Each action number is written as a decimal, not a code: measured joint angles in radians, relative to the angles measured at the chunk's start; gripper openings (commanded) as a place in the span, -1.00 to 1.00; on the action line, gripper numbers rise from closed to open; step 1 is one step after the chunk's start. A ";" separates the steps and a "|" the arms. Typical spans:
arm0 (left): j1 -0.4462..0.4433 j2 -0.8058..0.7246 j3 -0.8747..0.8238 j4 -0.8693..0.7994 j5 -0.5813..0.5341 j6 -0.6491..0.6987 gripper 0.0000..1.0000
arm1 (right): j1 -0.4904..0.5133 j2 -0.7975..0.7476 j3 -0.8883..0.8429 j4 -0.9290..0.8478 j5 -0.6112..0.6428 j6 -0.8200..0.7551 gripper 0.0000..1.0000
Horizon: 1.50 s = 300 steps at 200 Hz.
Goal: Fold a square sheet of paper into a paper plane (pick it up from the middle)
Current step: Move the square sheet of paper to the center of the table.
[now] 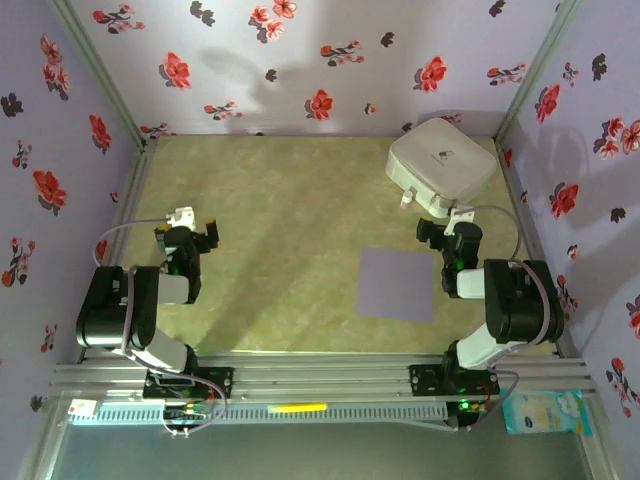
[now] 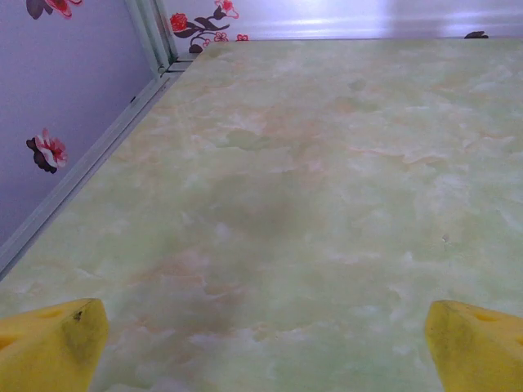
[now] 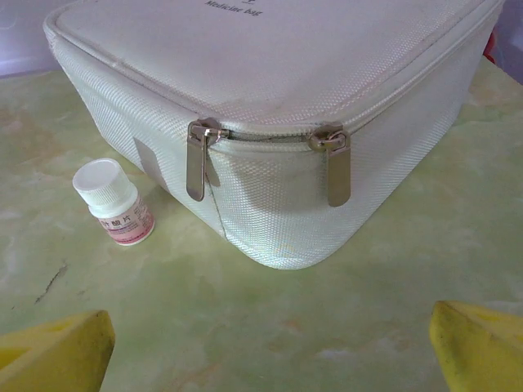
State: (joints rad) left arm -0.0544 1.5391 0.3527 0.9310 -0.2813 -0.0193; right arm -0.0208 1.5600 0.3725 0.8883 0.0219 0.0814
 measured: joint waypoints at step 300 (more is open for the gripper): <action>-0.003 -0.108 -0.046 0.000 0.001 0.000 0.99 | 0.034 -0.195 0.052 -0.268 0.094 0.016 0.99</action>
State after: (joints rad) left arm -0.0574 1.4311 0.3065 0.9306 -0.2802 -0.0189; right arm 0.0135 1.3647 0.4244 0.6205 0.1158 0.0971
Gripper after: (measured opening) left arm 0.997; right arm 0.993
